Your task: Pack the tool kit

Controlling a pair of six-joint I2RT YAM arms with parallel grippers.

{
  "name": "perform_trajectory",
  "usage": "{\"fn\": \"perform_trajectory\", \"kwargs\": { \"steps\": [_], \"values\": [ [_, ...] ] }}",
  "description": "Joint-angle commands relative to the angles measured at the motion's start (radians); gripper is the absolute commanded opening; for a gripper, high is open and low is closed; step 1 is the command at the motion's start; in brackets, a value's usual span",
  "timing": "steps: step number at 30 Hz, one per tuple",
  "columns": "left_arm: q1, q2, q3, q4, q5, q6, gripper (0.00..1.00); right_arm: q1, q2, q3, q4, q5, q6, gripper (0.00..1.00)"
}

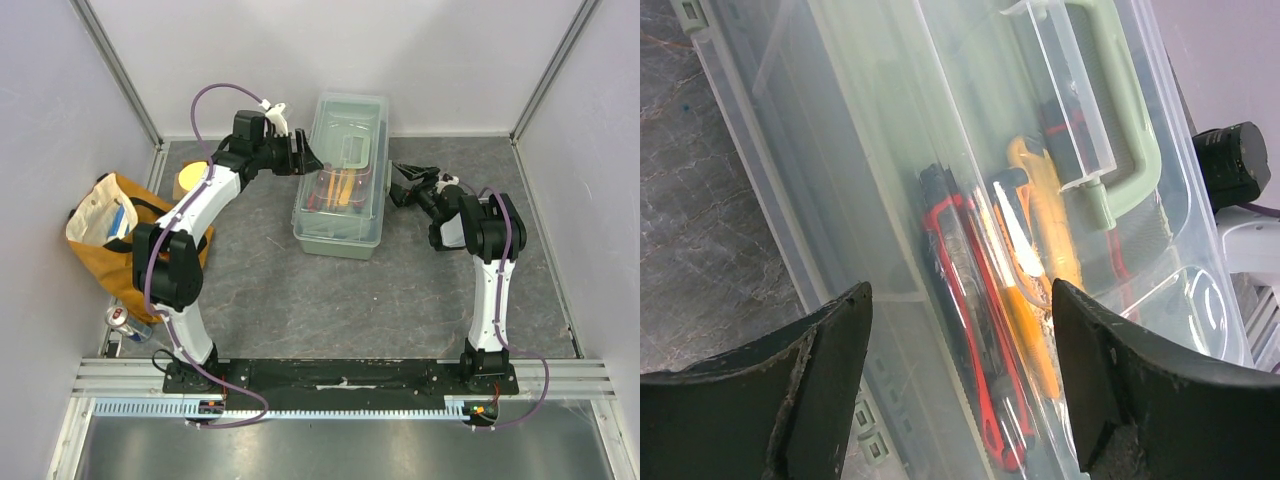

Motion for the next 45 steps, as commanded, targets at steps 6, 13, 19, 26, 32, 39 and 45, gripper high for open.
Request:
{"fn": "perform_trajectory", "kwargs": {
  "steps": [6, 13, 19, 26, 32, 39, 45],
  "values": [
    [0.0, 0.077, 0.008, -0.08, -0.021, 0.045, 0.76, 0.024, 0.029, 0.036, 0.361, -0.077, 0.038, 0.83],
    [0.0, 0.081, 0.017, -0.096, -0.024, 0.053, 0.75, 0.02, -0.011, 0.036, 0.404, -0.119, 0.007, 0.88],
    [0.0, 0.08, 0.025, -0.107, -0.032, 0.063, 0.75, 0.022, -0.037, 0.018, 0.423, -0.118, 0.004, 0.98],
    [0.0, 0.08, 0.026, -0.112, -0.036, 0.063, 0.75, 0.02, -0.065, 0.008, 0.424, -0.116, -0.008, 0.98],
    [0.0, 0.08, 0.032, -0.119, -0.041, 0.068, 0.74, 0.022, -0.109, 0.001, 0.42, -0.124, 0.004, 0.89],
    [-0.001, 0.086, 0.051, -0.135, -0.059, 0.076, 0.74, 0.019, -0.186, -0.03, 0.28, -0.159, -0.059, 0.86],
    [0.0, 0.092, 0.063, -0.15, -0.076, 0.079, 0.74, 0.017, -0.288, -0.006, -0.118, -0.242, -0.247, 0.83]
  ]
}}
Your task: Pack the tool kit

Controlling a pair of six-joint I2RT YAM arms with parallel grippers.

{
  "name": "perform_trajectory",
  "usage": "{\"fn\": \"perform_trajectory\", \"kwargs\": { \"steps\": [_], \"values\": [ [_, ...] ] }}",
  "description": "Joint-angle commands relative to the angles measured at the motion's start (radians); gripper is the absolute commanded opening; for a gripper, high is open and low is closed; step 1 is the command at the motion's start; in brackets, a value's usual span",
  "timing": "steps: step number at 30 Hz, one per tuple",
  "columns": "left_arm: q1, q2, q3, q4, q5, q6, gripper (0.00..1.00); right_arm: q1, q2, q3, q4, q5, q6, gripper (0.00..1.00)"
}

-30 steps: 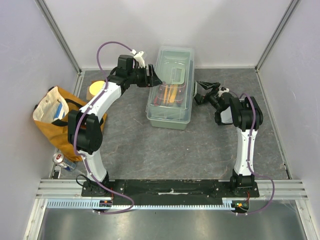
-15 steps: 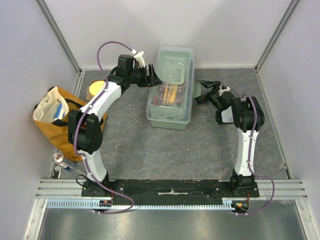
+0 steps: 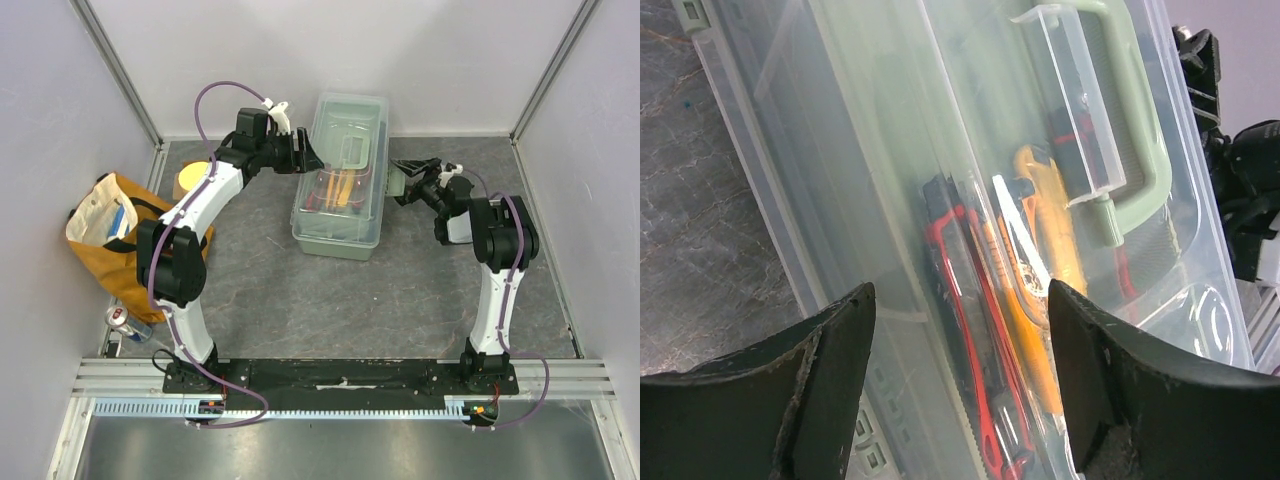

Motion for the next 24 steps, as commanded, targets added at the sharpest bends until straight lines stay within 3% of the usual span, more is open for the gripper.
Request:
{"fn": "perform_trajectory", "kwargs": {
  "steps": [1, 6, 10, 17, 24],
  "values": [
    [0.001, 0.05, 0.007, -0.112, -0.072, 0.074, 0.74, 0.026, -0.182, 0.033, -0.14, -0.166, -0.188, 0.82],
    [0.001, 0.073, 0.013, -0.115, -0.04, 0.071, 0.73, 0.029, -0.288, 0.139, -0.677, -0.128, -0.522, 0.83],
    [0.001, 0.11, 0.046, -0.135, -0.012, 0.062, 0.68, 0.032, -0.298, 0.237, -0.919, -0.102, -0.645, 0.82],
    [-0.002, 0.142, 0.047, -0.135, 0.026, 0.045, 0.63, 0.048, -0.265, 0.288, -1.012, -0.158, -0.662, 0.7],
    [-0.017, 0.161, 0.049, -0.135, 0.045, 0.058, 0.62, 0.055, -0.277, 0.298, -1.051, -0.154, -0.682, 0.7]
  ]
}}
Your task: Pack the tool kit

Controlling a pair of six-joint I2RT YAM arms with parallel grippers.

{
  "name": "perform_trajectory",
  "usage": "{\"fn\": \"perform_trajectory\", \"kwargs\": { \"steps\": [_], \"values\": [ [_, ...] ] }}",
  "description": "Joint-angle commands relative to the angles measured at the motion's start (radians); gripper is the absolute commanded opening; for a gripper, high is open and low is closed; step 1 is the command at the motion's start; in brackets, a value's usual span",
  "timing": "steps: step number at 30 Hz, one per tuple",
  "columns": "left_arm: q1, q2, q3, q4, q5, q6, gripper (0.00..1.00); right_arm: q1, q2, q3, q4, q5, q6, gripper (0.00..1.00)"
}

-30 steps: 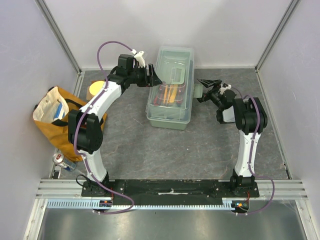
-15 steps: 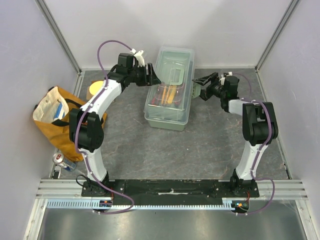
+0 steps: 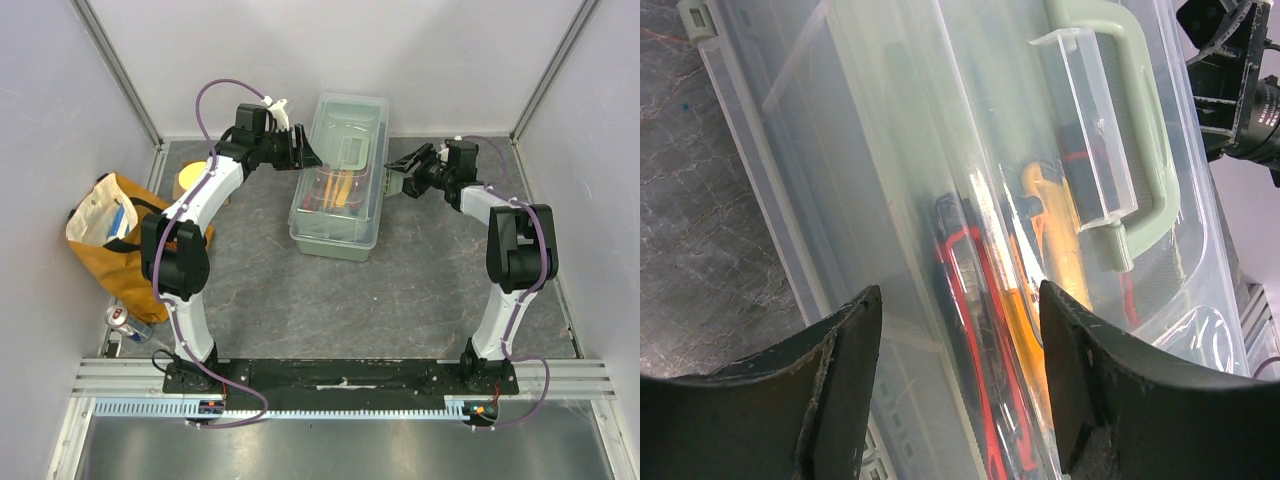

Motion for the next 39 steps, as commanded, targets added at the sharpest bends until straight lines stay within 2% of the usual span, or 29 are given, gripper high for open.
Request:
{"fn": "perform_trajectory", "kwargs": {
  "steps": [1, 7, 11, 22, 27, 33, 39],
  "values": [
    [-0.034, 0.097, -0.028, -0.085, 0.004, 0.061, 0.63, 0.061, -0.043, 0.049, -0.037, -0.112, -0.039, 0.7],
    [-0.046, 0.114, -0.027, -0.087, 0.002, 0.06, 0.63, 0.067, -0.063, 0.054, -0.073, -0.106, -0.045, 0.56],
    [-0.047, 0.126, -0.022, -0.094, 0.002, 0.058, 0.63, 0.076, -0.057, 0.074, -0.112, -0.107, -0.069, 0.51],
    [-0.058, 0.135, -0.039, -0.113, -0.016, 0.054, 0.63, 0.098, -0.109, 0.094, -0.115, -0.121, -0.105, 0.6],
    [-0.061, 0.143, -0.039, -0.114, -0.016, 0.046, 0.62, 0.106, -0.101, 0.077, -0.106, -0.138, -0.093, 0.52],
    [-0.063, 0.146, -0.039, -0.114, -0.015, 0.042, 0.61, 0.115, -0.104, 0.055, -0.107, -0.137, -0.089, 0.47],
    [-0.064, 0.149, -0.037, -0.114, -0.008, 0.035, 0.61, 0.118, -0.081, 0.052, -0.185, -0.115, -0.143, 0.38]
  ]
}}
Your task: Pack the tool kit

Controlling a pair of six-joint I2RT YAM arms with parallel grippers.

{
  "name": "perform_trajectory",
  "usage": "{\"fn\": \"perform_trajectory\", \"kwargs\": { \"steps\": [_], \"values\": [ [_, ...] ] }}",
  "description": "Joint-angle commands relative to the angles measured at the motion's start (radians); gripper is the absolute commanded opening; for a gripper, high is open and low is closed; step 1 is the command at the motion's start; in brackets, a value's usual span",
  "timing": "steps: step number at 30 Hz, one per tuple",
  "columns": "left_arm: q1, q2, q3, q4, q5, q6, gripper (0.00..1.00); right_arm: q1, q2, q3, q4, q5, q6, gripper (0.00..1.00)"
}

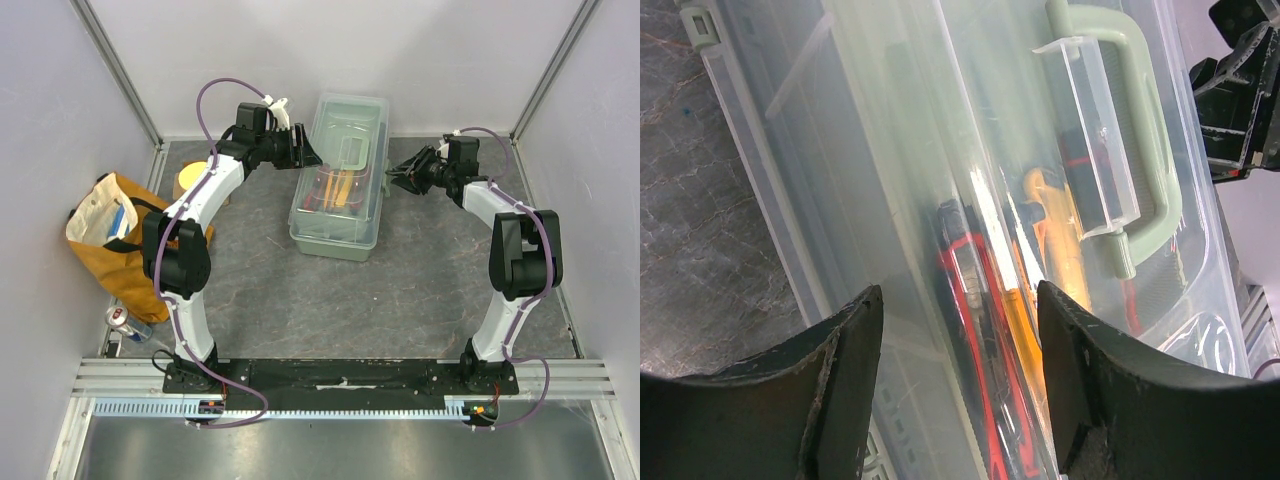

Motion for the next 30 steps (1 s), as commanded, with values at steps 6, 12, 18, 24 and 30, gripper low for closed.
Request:
{"fn": "perform_trajectory", "kwargs": {
  "steps": [6, 12, 18, 24, 30],
  "values": [
    [-0.064, 0.118, -0.065, -0.103, 0.006, 0.037, 0.63, 0.104, -0.016, -0.008, -0.14, -0.052, -0.107, 0.35],
    [-0.065, 0.112, -0.07, -0.104, -0.01, 0.025, 0.65, 0.104, -0.024, -0.004, -0.208, 0.023, -0.163, 0.33],
    [-0.065, 0.101, -0.062, -0.129, -0.053, 0.002, 0.66, 0.099, -0.042, 0.133, -0.307, 0.139, -0.228, 0.35],
    [-0.065, 0.095, -0.064, -0.15, -0.068, -0.005, 0.67, 0.052, -0.059, 0.226, -0.386, 0.242, -0.275, 0.39],
    [-0.065, 0.095, -0.061, -0.178, -0.094, -0.006, 0.67, 0.017, -0.085, 0.243, -0.45, 0.342, -0.321, 0.38]
  ]
}}
